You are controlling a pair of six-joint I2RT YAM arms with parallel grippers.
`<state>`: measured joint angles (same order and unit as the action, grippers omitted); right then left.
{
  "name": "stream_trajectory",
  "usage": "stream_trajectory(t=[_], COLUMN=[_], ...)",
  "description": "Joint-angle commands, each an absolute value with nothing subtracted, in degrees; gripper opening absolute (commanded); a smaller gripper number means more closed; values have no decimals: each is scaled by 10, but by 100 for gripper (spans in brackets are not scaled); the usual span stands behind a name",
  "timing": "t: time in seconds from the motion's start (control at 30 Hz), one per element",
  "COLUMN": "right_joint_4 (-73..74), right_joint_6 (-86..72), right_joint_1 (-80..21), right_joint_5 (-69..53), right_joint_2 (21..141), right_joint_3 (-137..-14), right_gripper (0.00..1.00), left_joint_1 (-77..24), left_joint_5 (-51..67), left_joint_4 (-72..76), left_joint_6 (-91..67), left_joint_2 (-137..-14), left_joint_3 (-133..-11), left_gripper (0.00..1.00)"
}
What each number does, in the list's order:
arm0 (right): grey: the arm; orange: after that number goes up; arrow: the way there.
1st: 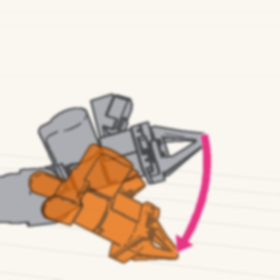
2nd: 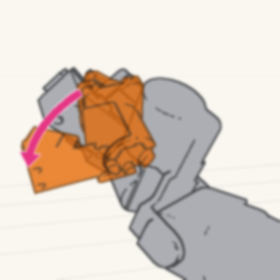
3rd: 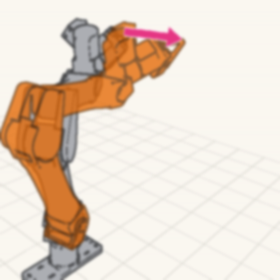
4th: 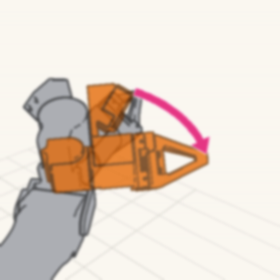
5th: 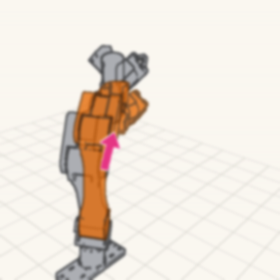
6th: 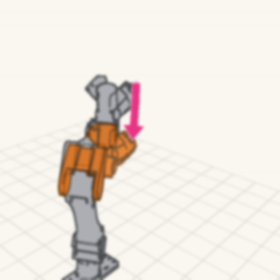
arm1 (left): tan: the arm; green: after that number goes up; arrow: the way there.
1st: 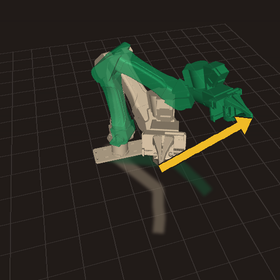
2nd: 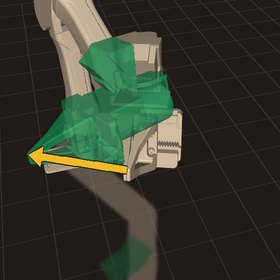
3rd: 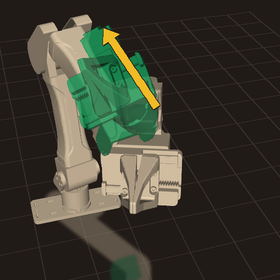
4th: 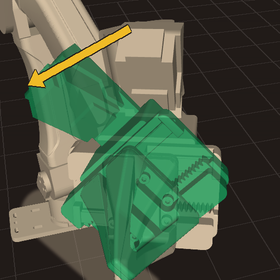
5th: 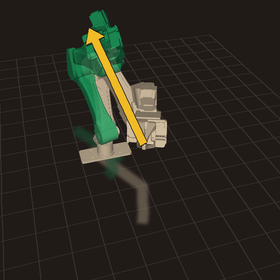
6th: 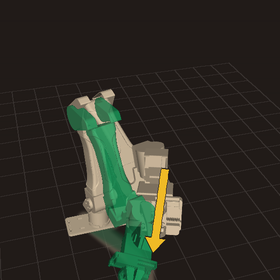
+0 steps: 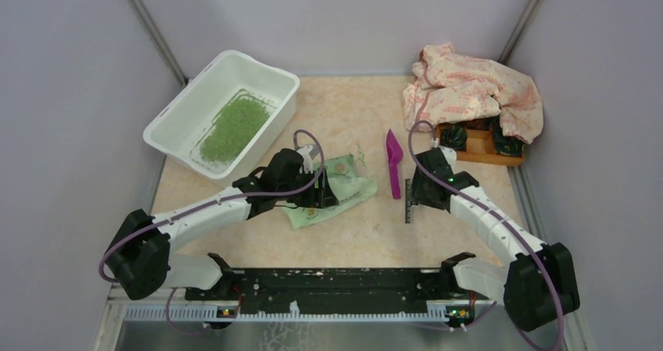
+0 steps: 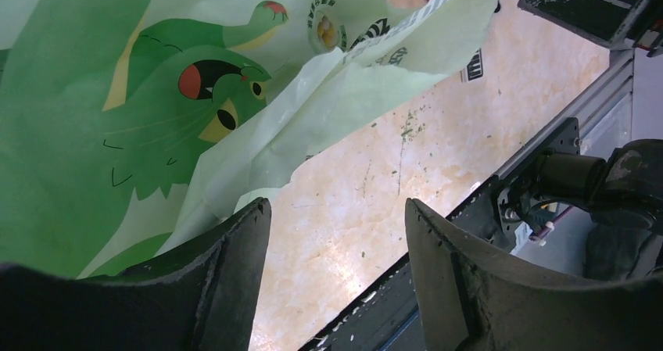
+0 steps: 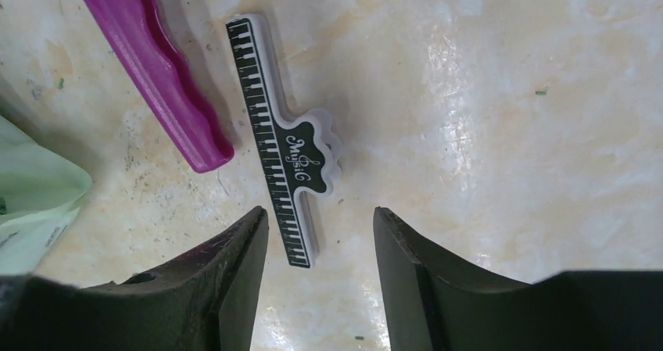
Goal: Fill the litter box with clean litter
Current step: Close the cat litter bag at the center of the board, then pick up the clamp at the center of the board.
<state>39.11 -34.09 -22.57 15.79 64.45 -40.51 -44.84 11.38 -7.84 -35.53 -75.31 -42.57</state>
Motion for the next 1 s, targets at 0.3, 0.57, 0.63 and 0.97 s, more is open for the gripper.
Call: stream_trajectory(t=[0.3, 0.57, 0.63, 0.97], right_joint_4=[222, 202, 203, 229], right_joint_6=[-321, -315, -314, -302], right_joint_1=[-137, -121, -119, -106], right_joint_5=[-10, -17, -17, -9], right_joint_2=[627, 648, 647, 593], right_joint_3=[-323, -314, -311, -314], right_gripper=[45, 41, 40, 40], left_joint_1=[-441, -441, -441, -441], left_joint_5=[129, 113, 113, 101], left_joint_4=[-81, -101, -106, -124], left_joint_6=[-345, -345, -345, -345], left_joint_2=[-729, -707, -705, -684], left_joint_3=[-434, -444, -447, -457], left_gripper=[70, 70, 70, 70])
